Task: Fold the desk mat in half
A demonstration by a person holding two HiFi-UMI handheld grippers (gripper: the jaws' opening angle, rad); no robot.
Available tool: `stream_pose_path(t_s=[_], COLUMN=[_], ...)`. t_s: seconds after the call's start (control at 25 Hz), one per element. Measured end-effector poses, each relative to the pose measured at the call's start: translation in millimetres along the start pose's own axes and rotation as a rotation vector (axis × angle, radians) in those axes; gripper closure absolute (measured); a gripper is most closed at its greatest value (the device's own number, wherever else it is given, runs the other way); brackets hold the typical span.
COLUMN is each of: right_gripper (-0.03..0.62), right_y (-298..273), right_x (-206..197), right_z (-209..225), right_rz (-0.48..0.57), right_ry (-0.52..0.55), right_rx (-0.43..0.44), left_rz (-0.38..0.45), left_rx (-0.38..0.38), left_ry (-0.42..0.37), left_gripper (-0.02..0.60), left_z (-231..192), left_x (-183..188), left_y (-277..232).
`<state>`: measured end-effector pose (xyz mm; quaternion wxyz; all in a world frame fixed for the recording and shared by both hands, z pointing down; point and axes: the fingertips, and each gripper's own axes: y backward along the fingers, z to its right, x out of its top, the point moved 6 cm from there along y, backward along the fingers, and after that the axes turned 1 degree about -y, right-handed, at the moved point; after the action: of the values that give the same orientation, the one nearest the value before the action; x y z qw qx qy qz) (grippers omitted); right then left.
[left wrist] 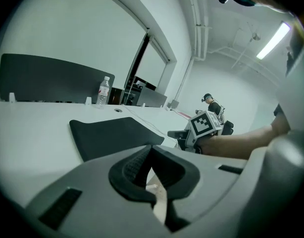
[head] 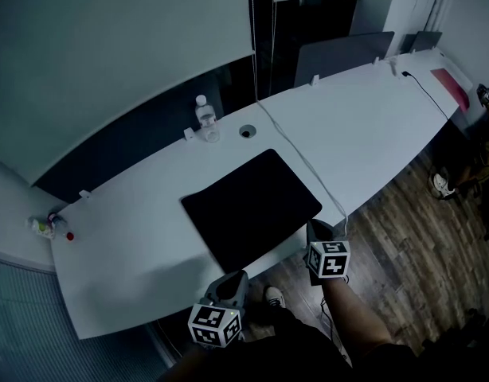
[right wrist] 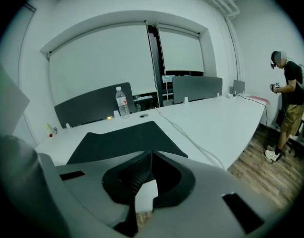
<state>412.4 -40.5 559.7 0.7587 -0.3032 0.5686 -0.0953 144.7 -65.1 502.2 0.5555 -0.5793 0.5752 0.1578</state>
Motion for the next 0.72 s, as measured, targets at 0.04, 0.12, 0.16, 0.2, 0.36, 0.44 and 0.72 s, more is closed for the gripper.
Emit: stream_pose_path(t_s=[0.04, 0.12, 0.16, 0.2, 0.36, 0.44, 0.72], right_gripper=[0.564, 0.568, 0.568, 0.568, 0.568, 0.568, 0.568], right_y=[7, 20, 26, 32, 58, 72, 120], right_x=[0, -1, -3, -4, -10, -13, -27], right_z=[-9, -29, -40, -51, -95, -115, -176], right_rz=[0.018, 0.047, 0.057, 0.065, 0.095, 0.107, 0.136], right_ry=[-0.008, -0.022, -0.031, -0.04, -0.055, -0.058, -0.058], right_rx=[0.01, 0.03, 0.042, 0.057, 0.123, 0.145, 0.199], left_rz=[0.004, 0.014, 0.018, 0.022, 0.038, 0.043, 0.054], left_rx=[-0.005, -0.01, -0.009, -0.005, 0.006, 0.006, -0.005], left_ry=[-0.007, -0.022, -0.028, -0.031, -0.033, -0.039, -0.029], left_gripper=[0.575, 0.577, 0.575, 0.575, 0.575, 0.575, 0.575], left_z=[-2, -9, -13, -16, -26, -29, -36], left_x=[-1, -3, -5, -6, -11, -15, -28], left_y=[8, 24, 31, 39, 72, 86, 133])
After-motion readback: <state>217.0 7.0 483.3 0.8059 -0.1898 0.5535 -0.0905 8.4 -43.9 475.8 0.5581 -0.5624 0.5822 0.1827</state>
